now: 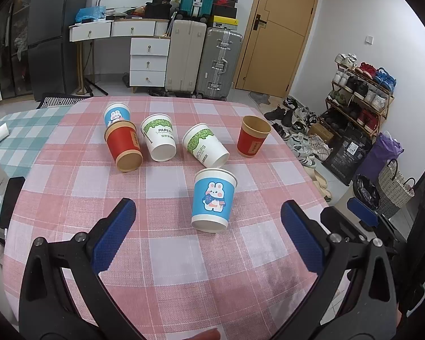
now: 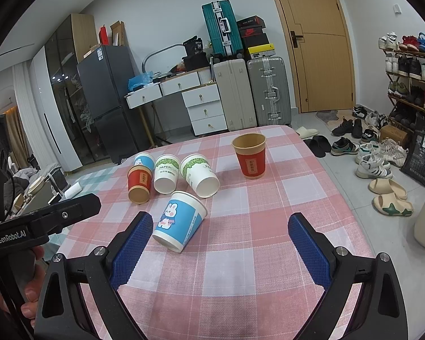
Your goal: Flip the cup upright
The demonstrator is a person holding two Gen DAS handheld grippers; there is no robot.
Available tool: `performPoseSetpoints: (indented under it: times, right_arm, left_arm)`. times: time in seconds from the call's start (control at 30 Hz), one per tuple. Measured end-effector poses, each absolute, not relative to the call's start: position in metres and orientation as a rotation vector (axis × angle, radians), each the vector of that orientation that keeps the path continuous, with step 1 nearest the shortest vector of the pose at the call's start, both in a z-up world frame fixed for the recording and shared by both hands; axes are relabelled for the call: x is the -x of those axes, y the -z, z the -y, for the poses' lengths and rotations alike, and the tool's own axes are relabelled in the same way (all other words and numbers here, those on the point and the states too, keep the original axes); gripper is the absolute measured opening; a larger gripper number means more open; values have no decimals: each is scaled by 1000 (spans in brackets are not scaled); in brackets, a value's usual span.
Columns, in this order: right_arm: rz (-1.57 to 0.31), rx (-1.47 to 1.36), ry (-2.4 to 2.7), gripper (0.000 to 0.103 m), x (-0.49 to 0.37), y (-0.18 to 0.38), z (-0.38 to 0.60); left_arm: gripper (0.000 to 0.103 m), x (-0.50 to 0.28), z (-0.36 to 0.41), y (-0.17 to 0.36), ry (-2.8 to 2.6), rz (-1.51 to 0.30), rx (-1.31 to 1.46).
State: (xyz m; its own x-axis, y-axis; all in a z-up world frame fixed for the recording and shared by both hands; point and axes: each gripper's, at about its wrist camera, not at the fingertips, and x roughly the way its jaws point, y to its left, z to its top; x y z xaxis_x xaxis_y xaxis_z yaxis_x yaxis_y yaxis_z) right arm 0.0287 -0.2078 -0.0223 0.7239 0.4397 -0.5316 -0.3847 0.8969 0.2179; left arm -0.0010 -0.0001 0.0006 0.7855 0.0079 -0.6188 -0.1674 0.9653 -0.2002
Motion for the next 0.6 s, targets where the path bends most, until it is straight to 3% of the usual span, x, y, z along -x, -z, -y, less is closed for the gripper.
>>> performPoseSetpoints:
  times: [0.6]
  right_arm:
    - [-609, -96, -454, 98, -30, 23, 209]
  left_arm:
    - [102, 0, 1, 5, -92, -670, 250]
